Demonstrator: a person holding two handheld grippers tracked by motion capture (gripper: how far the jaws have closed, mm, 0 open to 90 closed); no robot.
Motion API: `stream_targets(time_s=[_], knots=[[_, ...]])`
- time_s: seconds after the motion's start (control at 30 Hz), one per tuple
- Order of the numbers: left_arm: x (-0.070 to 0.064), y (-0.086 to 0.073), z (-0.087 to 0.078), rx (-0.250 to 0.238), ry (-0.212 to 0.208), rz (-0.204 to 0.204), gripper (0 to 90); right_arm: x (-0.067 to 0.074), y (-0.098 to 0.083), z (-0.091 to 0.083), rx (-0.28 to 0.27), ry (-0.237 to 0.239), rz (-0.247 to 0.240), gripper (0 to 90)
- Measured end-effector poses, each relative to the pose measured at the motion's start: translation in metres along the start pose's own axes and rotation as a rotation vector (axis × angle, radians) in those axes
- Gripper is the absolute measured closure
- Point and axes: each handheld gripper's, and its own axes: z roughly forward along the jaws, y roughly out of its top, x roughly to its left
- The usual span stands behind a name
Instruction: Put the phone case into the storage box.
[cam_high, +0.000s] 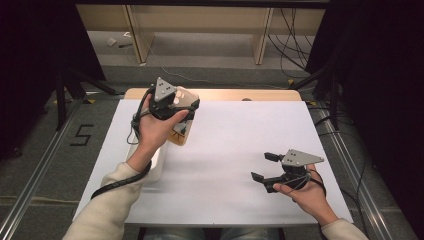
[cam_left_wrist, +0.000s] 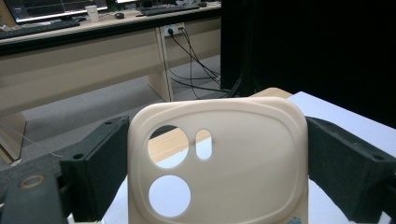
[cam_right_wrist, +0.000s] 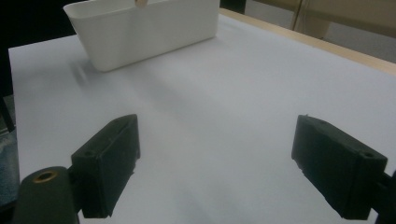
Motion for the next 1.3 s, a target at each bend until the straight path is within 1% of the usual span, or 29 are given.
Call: stream_targets(time_s=[0.33,0.6,0.93,1.3], knots=[[0.008,0.002,-0.004,-0.011,0.023,-0.015,11.0,0.000,0.000,0.000,-0.001,0.002,-0.001,16.3],[0.012,0.002,-0.005,-0.010,0.045,-0.011,11.0,0.000,0.000,0.000,-0.003,0.001,0.000,16.4],[0.018,0.002,-0.006,-0.017,0.074,-0.018,11.0,0.000,0.000,0.000,-0.001,0.003,0.001,16.3],[0.022,0.001,-0.006,-0.012,0.091,-0.022,11.0,0.000,0.000,0.000,-0.001,0.003,0.002,16.3]])
